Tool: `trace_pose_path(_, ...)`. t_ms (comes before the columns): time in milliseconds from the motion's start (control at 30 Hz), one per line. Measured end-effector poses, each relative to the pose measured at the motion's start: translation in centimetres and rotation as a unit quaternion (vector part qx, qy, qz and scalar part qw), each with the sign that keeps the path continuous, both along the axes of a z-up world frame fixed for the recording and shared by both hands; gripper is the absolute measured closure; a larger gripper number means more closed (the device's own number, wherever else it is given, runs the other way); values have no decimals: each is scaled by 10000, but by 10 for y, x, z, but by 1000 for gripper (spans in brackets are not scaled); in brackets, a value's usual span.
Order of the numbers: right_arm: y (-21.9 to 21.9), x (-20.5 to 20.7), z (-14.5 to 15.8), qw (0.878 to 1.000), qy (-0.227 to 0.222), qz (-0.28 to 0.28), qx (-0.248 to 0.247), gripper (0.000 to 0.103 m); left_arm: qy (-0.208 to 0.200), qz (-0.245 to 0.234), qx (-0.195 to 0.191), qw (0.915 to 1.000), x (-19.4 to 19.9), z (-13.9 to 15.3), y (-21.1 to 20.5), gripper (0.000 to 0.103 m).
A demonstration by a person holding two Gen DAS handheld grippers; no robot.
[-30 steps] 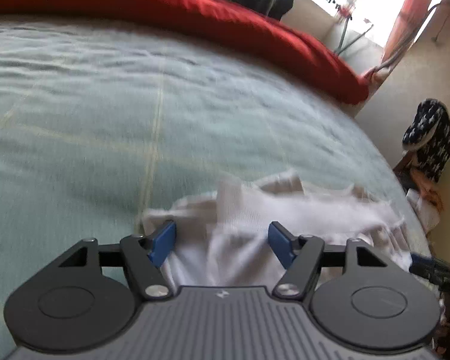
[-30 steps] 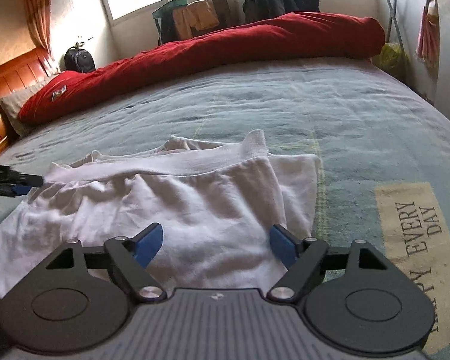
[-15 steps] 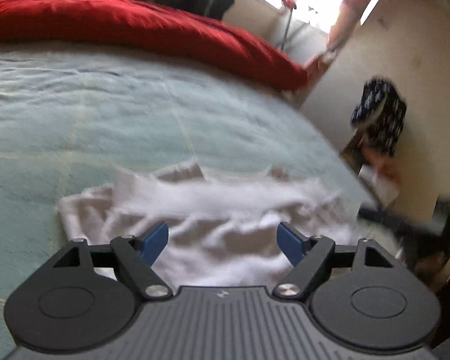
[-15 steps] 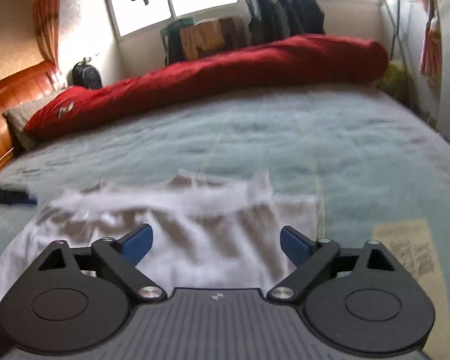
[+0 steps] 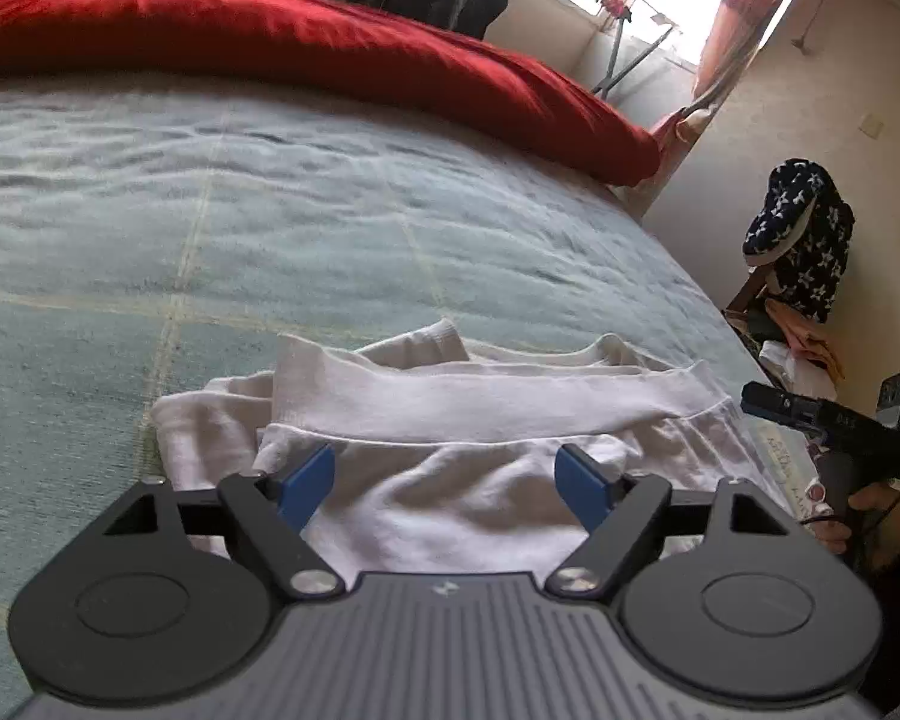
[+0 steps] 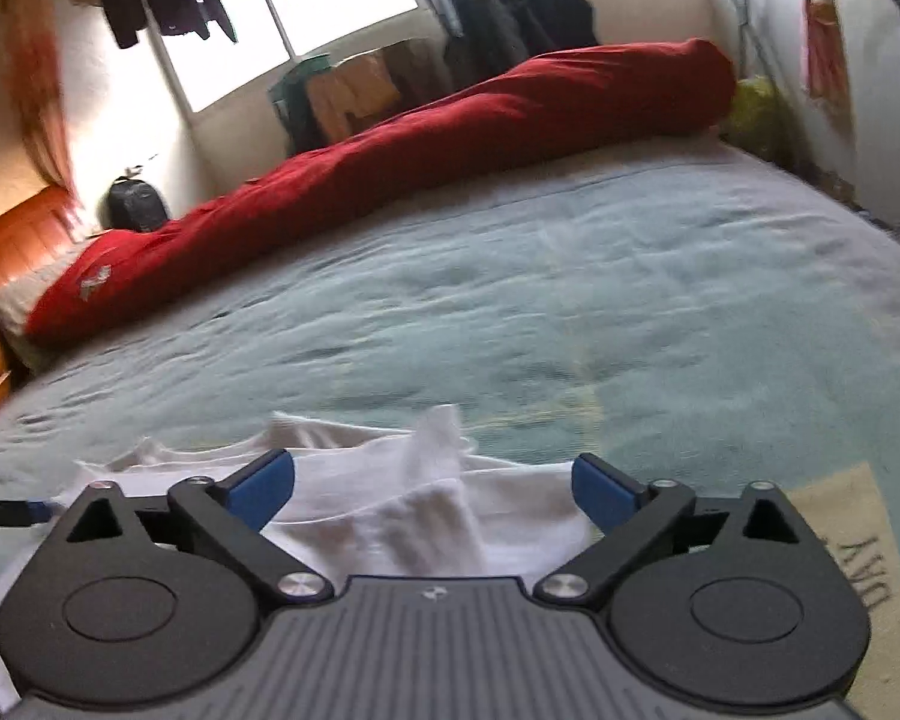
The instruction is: Fold clothes
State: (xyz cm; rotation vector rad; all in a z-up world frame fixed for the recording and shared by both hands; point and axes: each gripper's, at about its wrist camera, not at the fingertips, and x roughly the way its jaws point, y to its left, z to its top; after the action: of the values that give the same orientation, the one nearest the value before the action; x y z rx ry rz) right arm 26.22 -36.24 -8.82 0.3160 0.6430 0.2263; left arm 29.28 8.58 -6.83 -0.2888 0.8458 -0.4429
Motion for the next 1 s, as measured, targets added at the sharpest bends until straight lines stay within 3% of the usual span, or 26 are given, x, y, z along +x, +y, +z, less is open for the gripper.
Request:
trace_pose_path(100,0,9,-12,9996,237,-91,-86,2,191,129,86,9997,8,-9,3,23)
trace_pose_path(233,-6,-1,-4,9990,247,-310,-224,2,-75,144,348,9993,-4,11,-1,23)
trace_pose_path(367,3,-33,23,10000,-69,60,-35,1,-360,-178,573,9975,-33,30,-16,21)
trace_pose_path(533,35,-63,14,9979,36,505,-392,0,-593,-560,1276,9885,-70,22,-46,20)
trace_pose_path(633,40,-75,-1,9972,270,416,-554,0,-235,-465,1533,9868,-80,5,-44,20)
trace_pose_path(733,35,-93,0,9978,284,233,-559,0,-97,-250,1557,9874,-88,2,-31,20)
trace_pose_path(833,31,-106,13,9987,63,247,-448,0,-273,-220,1090,9934,-87,19,-29,20)
trace_pose_path(1000,59,-88,29,9942,-269,1023,-169,0,-282,-559,-95,9980,-55,35,-48,19)
